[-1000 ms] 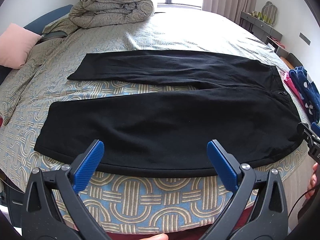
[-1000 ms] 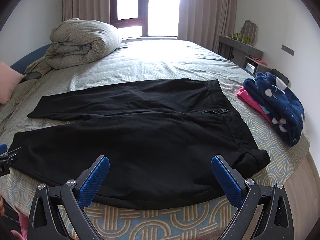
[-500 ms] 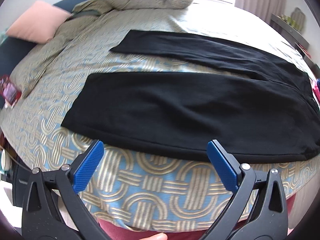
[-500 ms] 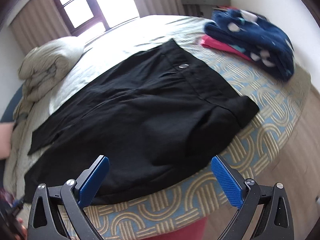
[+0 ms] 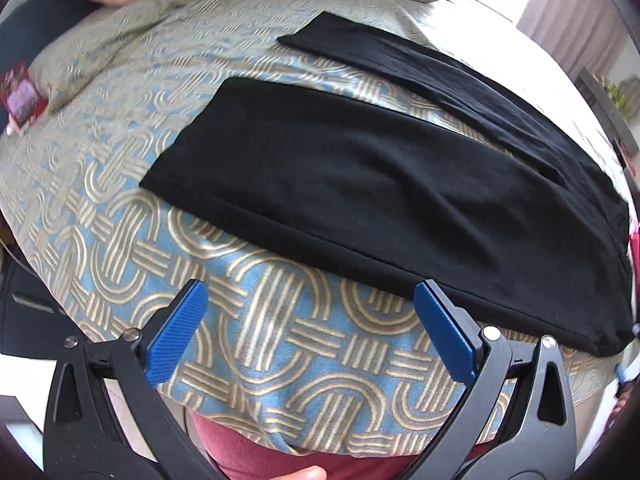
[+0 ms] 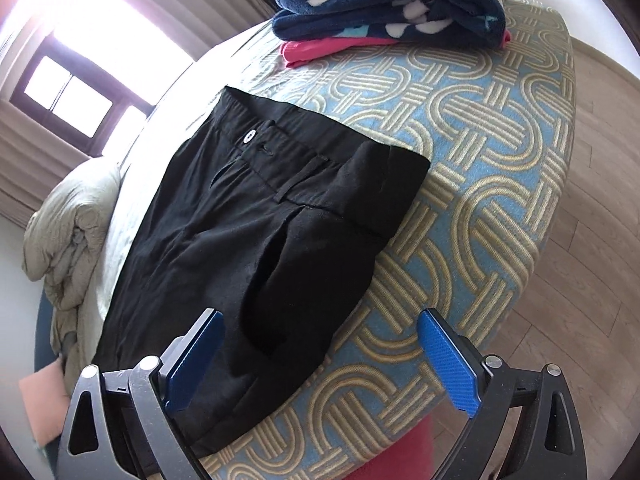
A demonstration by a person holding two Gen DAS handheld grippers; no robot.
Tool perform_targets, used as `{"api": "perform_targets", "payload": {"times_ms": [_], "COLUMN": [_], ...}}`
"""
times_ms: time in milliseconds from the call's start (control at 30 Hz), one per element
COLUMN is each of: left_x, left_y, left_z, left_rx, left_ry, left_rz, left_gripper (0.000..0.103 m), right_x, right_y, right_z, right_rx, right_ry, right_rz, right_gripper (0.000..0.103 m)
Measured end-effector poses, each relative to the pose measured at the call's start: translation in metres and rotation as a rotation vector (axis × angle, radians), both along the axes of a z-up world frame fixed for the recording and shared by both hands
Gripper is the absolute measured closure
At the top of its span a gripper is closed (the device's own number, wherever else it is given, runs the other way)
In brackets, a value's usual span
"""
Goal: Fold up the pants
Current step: 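Move the left gripper down to the hem of the pants leg, then grasp the leg hem with the left gripper while the right gripper grasps the waistband corner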
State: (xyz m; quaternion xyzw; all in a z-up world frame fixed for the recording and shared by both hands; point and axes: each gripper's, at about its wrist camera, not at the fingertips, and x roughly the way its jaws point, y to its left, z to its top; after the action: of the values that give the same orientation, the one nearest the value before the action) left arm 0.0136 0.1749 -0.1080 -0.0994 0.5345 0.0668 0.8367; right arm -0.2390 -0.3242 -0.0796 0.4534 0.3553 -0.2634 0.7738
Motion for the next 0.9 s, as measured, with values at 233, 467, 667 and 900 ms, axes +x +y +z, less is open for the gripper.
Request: {"api": "perform_targets", "payload": {"times_ms": [233,467,667,900], "left_x": [0.018,0.047,0.061,0.046], "left_y": [0.026,0.027,0.025,0.044], "left_z": [-0.021,-0.016,-0.018,-0.02], "left_rx": [-0.303,-0.37,-0.37,-0.413], "left_ry": [0.07,0.048,0.087,0.092], "left_rz": [0.139,0.167,0.197,0.203], "left_gripper": [0.001,0.022,0.036,0.06], "right_x": [0.006,0.013,0.016,0.018], "right_y": [0.002,0.007,0.005,0.001], "right_z": [0.004,0.004,0.003,0.004], "right_rx": [-0.015,-0.035,-0.04,-0.024], "right_ry": [-0.029,-0.01,-0.009,-0.012], "right_rz": [-0.023,-0.021,-0.028,-0.027], "right_gripper": [0.005,0.005,0.005,0.011]}}
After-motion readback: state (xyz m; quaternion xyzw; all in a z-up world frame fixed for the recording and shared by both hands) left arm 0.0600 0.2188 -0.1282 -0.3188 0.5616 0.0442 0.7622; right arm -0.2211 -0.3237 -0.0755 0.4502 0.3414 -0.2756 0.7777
